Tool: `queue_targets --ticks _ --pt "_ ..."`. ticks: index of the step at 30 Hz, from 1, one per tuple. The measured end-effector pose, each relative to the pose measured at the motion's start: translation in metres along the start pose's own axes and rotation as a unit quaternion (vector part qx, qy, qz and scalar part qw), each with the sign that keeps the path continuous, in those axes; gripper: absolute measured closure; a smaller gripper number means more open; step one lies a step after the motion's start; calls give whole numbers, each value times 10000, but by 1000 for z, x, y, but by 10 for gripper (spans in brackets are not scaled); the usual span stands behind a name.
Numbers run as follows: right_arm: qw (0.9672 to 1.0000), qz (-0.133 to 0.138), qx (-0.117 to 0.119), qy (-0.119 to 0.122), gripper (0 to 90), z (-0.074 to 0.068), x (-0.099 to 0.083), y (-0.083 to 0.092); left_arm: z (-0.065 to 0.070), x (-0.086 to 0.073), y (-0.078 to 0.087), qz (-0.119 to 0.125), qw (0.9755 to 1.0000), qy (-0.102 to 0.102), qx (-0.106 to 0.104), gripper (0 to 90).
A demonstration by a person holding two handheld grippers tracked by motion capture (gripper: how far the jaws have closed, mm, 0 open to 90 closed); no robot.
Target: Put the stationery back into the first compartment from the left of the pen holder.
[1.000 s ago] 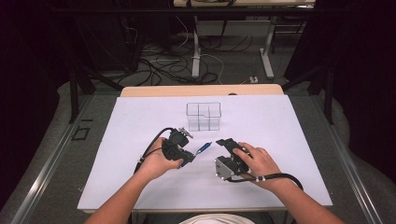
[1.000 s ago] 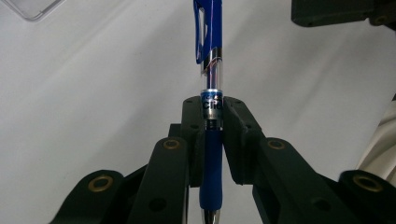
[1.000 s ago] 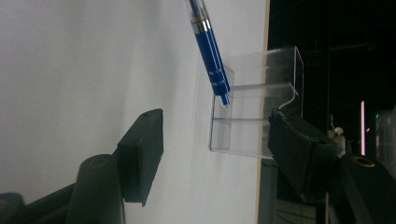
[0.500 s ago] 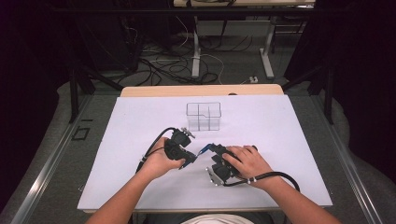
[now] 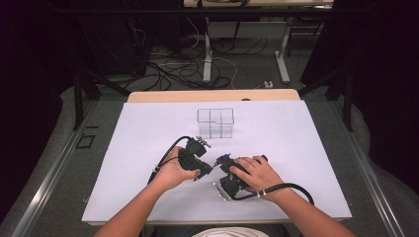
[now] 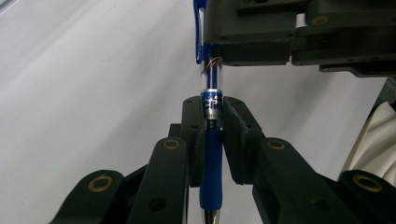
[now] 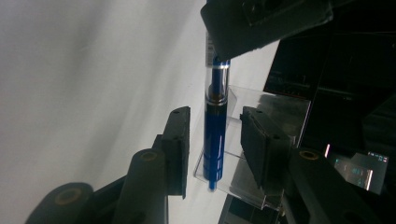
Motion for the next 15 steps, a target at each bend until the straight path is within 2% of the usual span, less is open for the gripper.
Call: queue_targets --ticks 15 --pt "9997 -60 135 192 726 -7 5 -4 10 5 -8 -8 9998 -89 -172 794"
Point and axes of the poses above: each handheld gripper's, and its own axes: y roughly backward along the jaws, x roughly out of its top, z roughly to its right, the point moved 5 cm from there along -y, roughly forward along the jaws, and after that the axes turned 8 degrees about -x, right-handed, at the moved point
